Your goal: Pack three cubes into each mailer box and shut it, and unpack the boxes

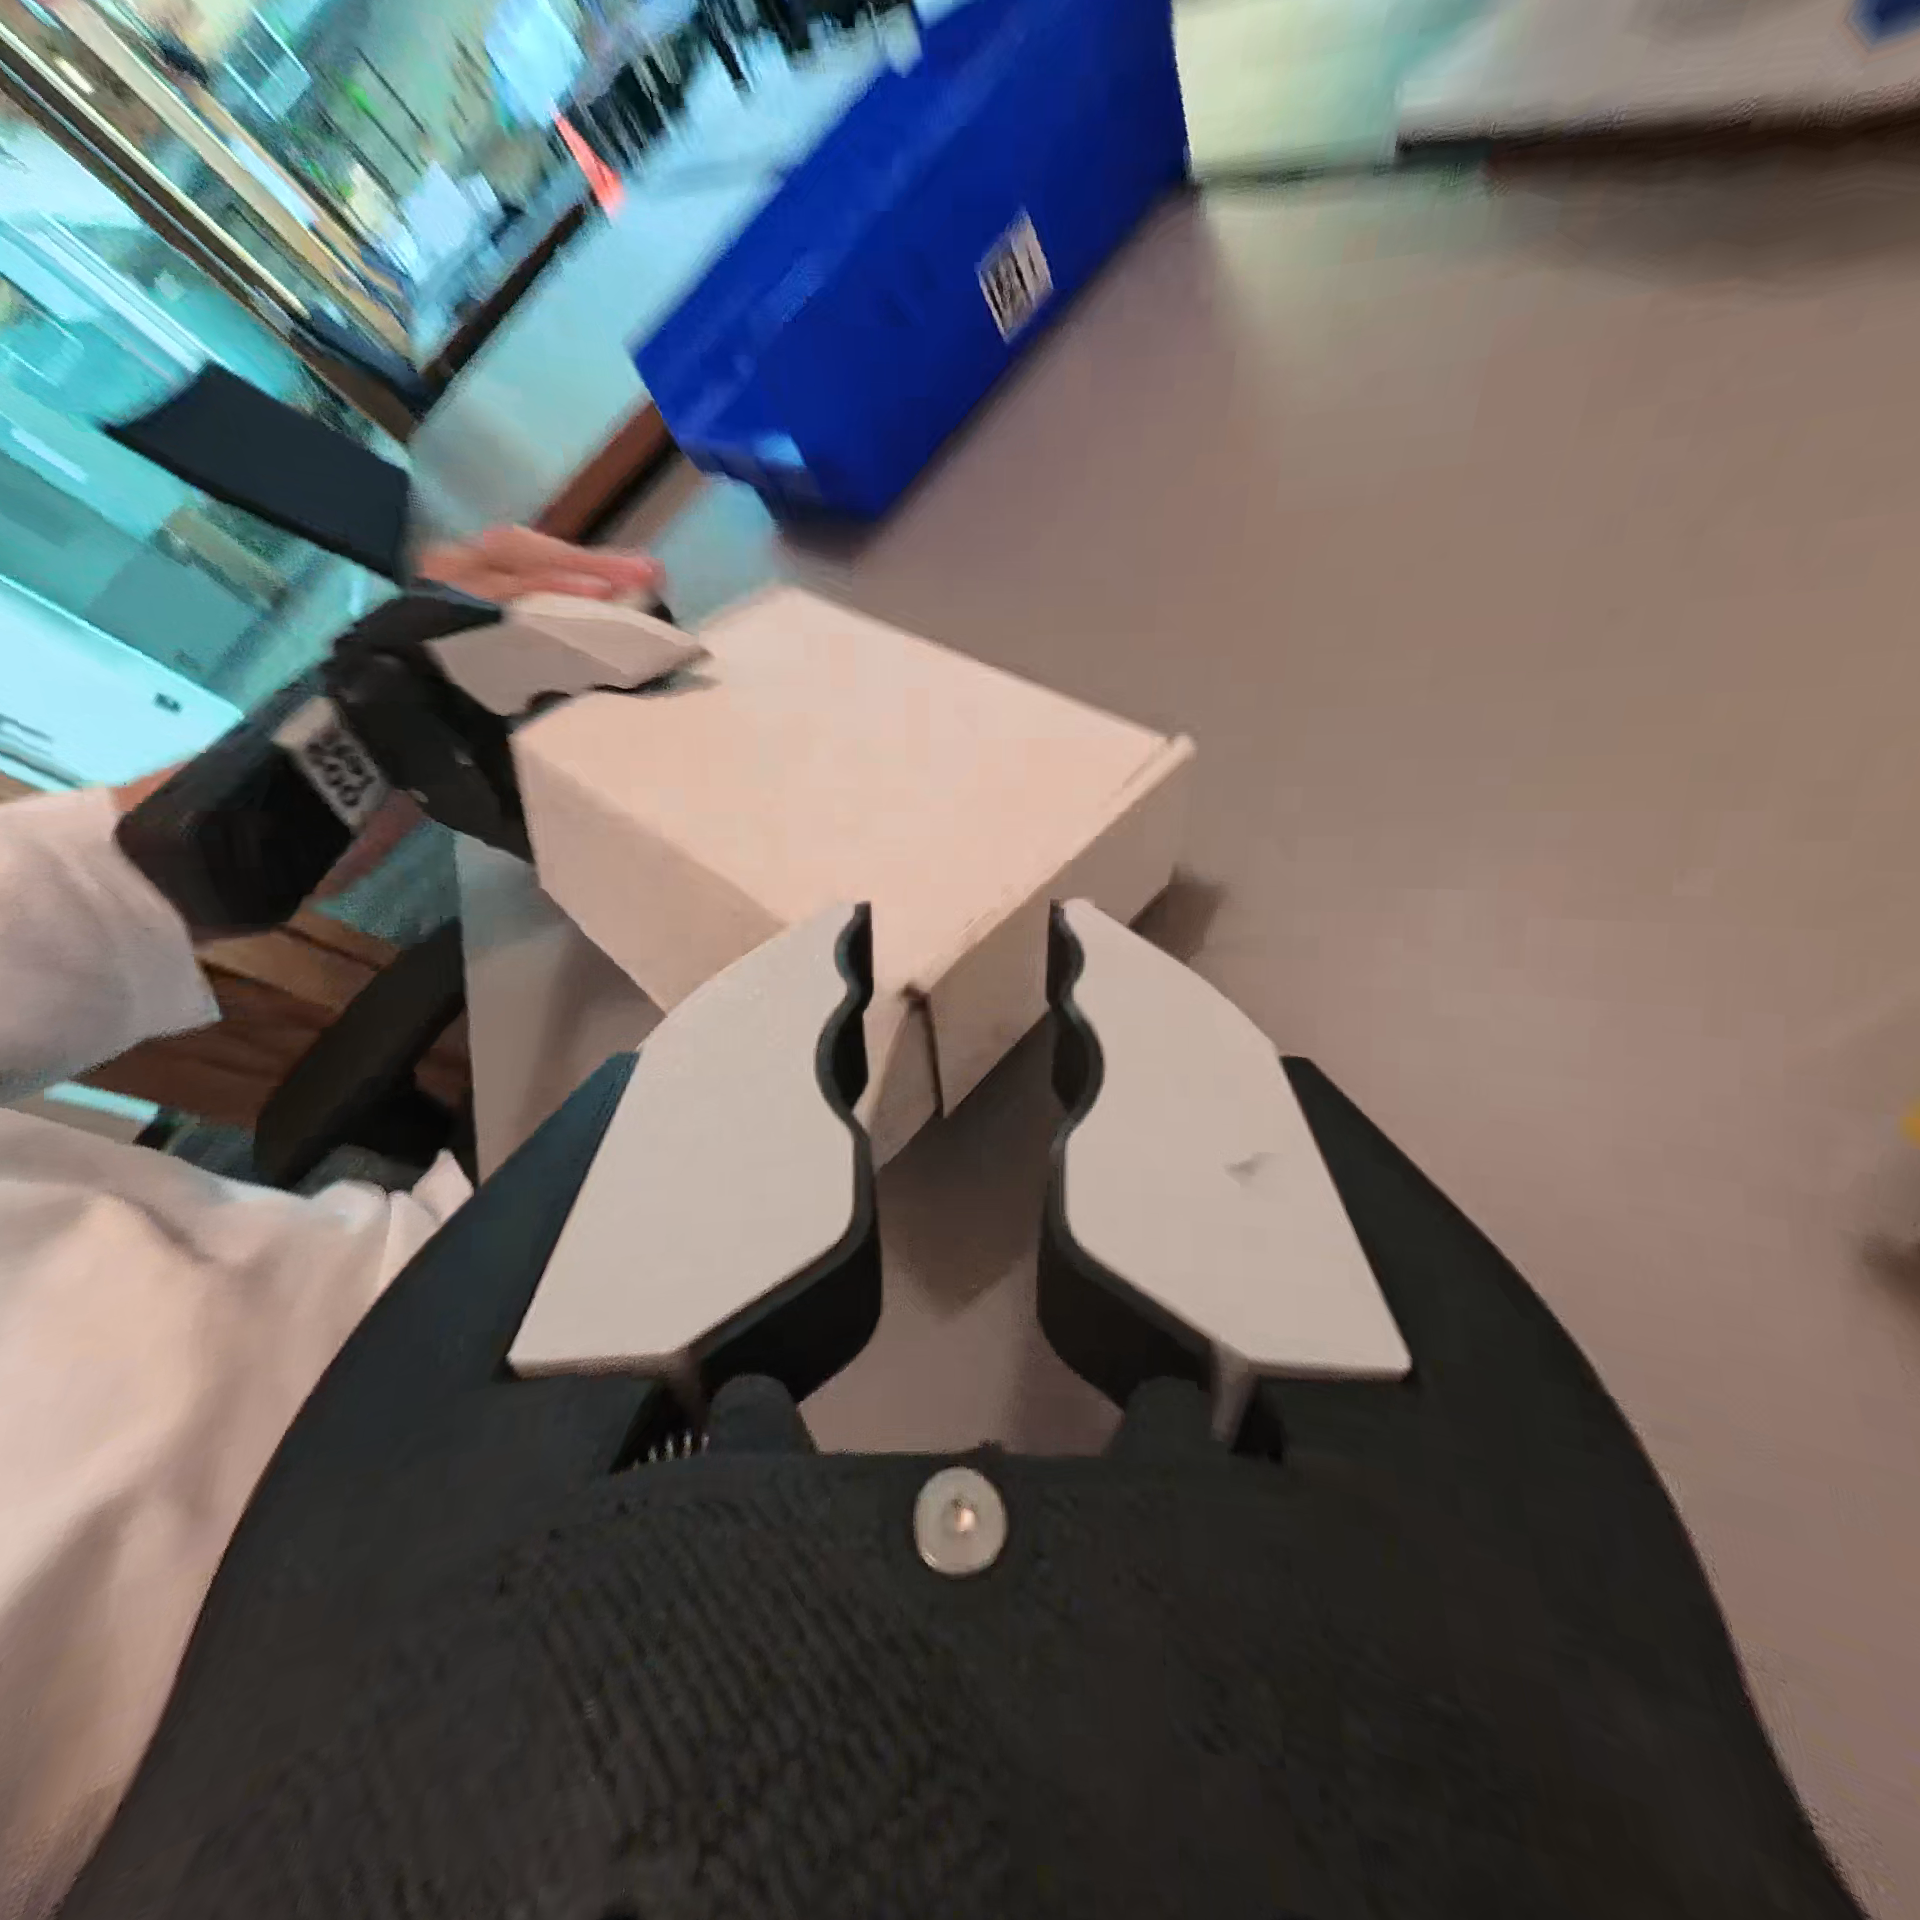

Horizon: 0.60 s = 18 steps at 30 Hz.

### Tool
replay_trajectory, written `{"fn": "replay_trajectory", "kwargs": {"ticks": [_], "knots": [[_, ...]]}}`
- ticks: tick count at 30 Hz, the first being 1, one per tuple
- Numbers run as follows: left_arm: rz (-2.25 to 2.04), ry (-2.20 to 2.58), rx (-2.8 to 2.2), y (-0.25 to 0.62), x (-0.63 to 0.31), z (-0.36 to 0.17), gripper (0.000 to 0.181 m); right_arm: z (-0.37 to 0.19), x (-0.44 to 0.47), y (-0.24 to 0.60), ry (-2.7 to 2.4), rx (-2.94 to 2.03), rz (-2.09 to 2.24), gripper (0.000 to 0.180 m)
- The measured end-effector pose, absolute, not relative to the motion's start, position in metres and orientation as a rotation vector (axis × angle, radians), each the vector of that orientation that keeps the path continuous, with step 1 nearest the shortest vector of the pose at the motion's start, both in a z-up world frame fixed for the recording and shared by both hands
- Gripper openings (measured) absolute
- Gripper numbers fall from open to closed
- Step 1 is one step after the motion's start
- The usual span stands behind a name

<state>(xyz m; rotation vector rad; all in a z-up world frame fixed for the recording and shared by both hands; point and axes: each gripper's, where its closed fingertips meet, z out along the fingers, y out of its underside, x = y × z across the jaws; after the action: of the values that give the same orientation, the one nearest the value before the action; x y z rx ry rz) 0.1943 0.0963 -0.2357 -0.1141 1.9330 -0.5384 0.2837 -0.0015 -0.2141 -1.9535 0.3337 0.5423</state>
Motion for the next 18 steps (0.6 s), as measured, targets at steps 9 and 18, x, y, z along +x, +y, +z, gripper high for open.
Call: {"fn": "replay_trajectory", "kwargs": {"ticks": [9, 18], "knots": [[-1.481, 2.174, -1.037, 0.115, 0.152, -0.240, 0.065, -0.170, 0.227, -0.012, -0.072, -1.809, 0.158, 0.043], [-1.417, 2.157, -0.914, 0.117, 0.140, -0.259, 0.066, -0.160, 0.205, 0.026, -0.207, -1.616, -0.245, 0.009]]}}
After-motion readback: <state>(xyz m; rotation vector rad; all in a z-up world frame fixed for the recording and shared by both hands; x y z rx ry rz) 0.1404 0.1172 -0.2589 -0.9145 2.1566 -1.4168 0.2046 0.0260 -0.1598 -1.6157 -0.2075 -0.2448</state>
